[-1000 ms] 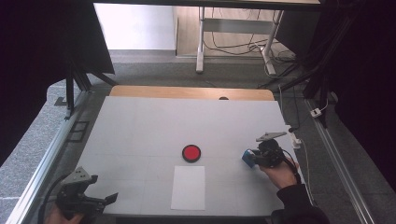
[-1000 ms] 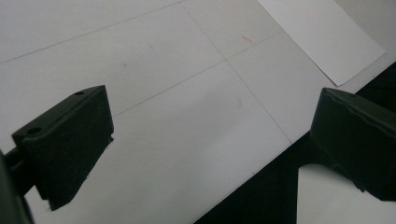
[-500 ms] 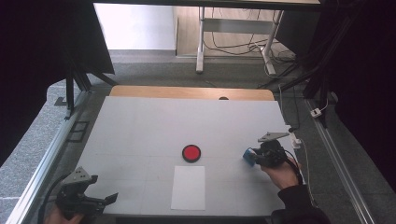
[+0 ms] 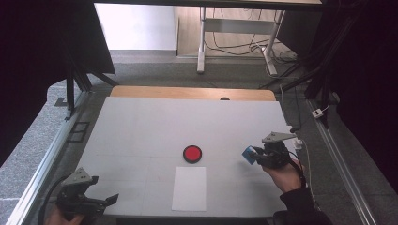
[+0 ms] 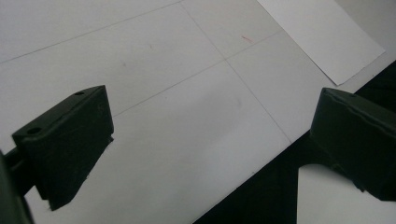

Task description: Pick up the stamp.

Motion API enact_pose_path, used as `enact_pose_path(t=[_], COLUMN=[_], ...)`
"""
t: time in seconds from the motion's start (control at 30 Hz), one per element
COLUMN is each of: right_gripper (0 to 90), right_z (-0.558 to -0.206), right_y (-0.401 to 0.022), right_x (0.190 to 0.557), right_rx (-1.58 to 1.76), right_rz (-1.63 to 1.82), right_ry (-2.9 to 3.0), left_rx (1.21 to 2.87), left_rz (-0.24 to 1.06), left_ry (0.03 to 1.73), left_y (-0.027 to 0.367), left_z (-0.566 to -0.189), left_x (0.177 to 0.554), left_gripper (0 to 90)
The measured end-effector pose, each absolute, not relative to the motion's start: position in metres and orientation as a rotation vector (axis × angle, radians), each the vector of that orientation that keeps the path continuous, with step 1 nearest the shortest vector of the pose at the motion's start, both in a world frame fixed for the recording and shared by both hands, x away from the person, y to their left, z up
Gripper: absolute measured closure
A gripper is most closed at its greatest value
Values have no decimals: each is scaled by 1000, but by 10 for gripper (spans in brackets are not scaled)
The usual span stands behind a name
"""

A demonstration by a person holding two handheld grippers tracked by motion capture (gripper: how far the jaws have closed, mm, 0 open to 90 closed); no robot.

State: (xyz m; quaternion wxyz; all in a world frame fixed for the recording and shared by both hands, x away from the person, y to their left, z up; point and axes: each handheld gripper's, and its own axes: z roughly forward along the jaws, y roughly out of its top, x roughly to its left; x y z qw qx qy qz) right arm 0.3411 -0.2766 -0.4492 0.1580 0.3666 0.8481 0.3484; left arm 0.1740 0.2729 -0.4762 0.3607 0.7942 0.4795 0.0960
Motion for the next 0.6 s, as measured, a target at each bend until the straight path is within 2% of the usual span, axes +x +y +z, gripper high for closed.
enact_pose_path(t=[0.6], right_gripper=[710], right_z=[-433], right_y=[-255], right_x=[331], right_rx=[956], right_rz=[1145], right_ry=[2447], left_rx=[2042], left_rz=[241], left_ry=[1242], left_y=[274], left_z=[-477], left_x=[174], left_gripper=[0])
